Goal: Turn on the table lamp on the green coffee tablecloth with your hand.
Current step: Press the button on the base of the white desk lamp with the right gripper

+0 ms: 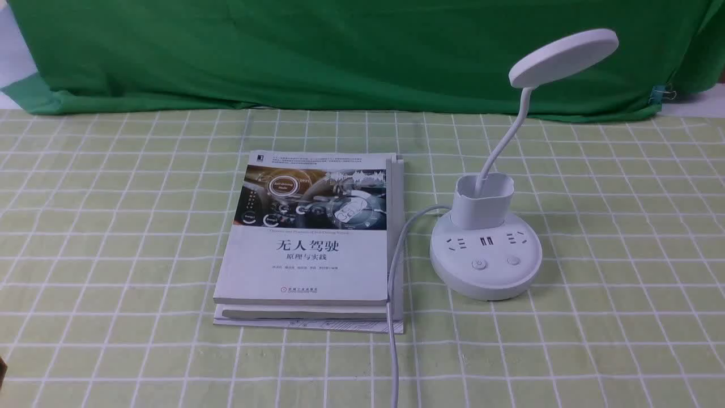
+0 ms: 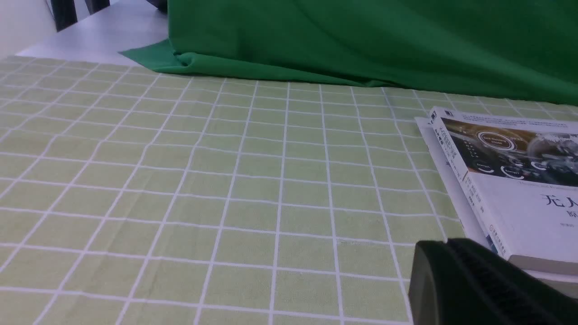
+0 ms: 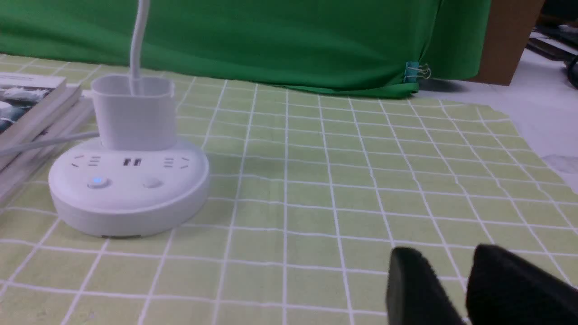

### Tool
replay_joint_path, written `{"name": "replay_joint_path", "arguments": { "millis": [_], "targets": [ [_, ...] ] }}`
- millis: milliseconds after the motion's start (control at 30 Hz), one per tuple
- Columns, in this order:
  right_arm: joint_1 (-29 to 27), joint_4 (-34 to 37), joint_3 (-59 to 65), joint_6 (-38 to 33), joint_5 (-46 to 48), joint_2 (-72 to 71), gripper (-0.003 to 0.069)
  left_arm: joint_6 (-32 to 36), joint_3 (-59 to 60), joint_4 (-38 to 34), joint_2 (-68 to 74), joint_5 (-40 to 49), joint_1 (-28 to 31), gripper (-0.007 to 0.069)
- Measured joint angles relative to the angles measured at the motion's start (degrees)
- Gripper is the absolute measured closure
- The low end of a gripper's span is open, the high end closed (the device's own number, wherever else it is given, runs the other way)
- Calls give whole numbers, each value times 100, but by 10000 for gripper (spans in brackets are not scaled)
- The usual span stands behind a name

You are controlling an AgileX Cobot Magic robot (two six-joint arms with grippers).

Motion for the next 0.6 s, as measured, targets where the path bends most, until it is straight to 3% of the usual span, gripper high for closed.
{"name": "replay_joint_path", "arguments": {
  "millis": [300, 433, 533, 600],
  "targets": [
    [0, 0, 0, 25, 0, 0, 418, 0, 0, 0, 0, 0, 0, 622],
    [0, 0, 0, 490, -150, 0, 418, 0, 0, 0, 0, 0, 0, 622],
    [0, 0, 0, 1931, -790, 0, 418, 0, 0, 0, 0, 0, 0, 622],
    [0, 0, 0, 2483, -1064, 0, 418, 0, 0, 0, 0, 0, 0, 622]
  ]
}}
